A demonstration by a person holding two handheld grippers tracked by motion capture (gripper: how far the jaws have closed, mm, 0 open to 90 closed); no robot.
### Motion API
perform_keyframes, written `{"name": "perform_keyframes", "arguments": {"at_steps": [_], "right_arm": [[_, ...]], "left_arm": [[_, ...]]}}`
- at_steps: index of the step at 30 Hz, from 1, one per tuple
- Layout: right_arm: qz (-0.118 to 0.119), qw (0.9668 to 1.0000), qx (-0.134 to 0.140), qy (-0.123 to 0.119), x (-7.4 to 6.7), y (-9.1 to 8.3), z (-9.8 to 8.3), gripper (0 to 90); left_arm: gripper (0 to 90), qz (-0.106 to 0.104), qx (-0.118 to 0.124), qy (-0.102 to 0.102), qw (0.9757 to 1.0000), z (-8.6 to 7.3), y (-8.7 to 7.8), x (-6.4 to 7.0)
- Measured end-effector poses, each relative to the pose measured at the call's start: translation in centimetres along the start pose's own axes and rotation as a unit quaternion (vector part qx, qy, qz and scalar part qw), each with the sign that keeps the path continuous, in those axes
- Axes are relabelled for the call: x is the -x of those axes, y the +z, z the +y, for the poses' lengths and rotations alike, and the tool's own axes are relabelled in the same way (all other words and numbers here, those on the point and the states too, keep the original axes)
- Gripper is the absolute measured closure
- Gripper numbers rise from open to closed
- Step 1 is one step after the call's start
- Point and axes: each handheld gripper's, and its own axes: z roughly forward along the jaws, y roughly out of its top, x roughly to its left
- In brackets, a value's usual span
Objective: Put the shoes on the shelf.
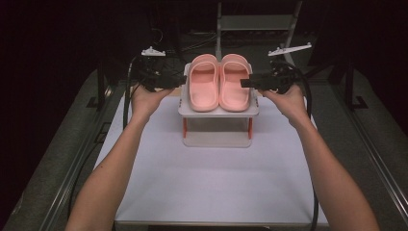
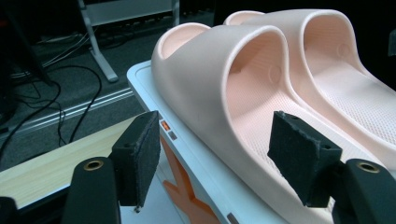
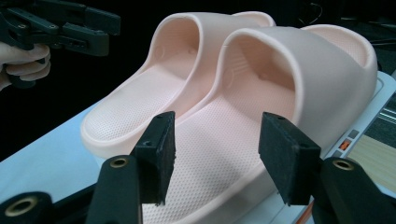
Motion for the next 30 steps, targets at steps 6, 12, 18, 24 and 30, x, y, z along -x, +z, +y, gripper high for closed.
{"name": "perform_keyframes", "arguments": {"at_steps": [6,12,18,24,30], "right_arm": [[0.012,0.9999,0.004,0.006,-0.2,-0.6,-0.6,42.3],[0.021,0.9997,0.008,0.012,-0.2,-1.1,-1.5,39.5],[0.027,0.9995,0.009,0.010,-0.5,-1.6,-2.0,38.9],[0.031,0.9995,0.003,0.010,-1.0,-1.7,-2.8,38.4],[0.033,0.9994,0.005,0.006,-1.6,-1.9,-3.2,38.1]], "left_arm": [[27.8,0.001,-0.005,0.007,1.0000,-0.8,-0.3,0.3],[25.3,0.003,-0.004,0.011,0.9999,-1.4,-0.9,0.5],[22.7,0.002,-0.001,0.012,0.9999,-2.0,-1.6,0.6],[20.5,0.004,0.001,0.011,0.9999,-3.0,-2.3,0.7],[19.0,-0.007,0.001,0.007,1.0000,-4.0,-2.7,0.9]]}}
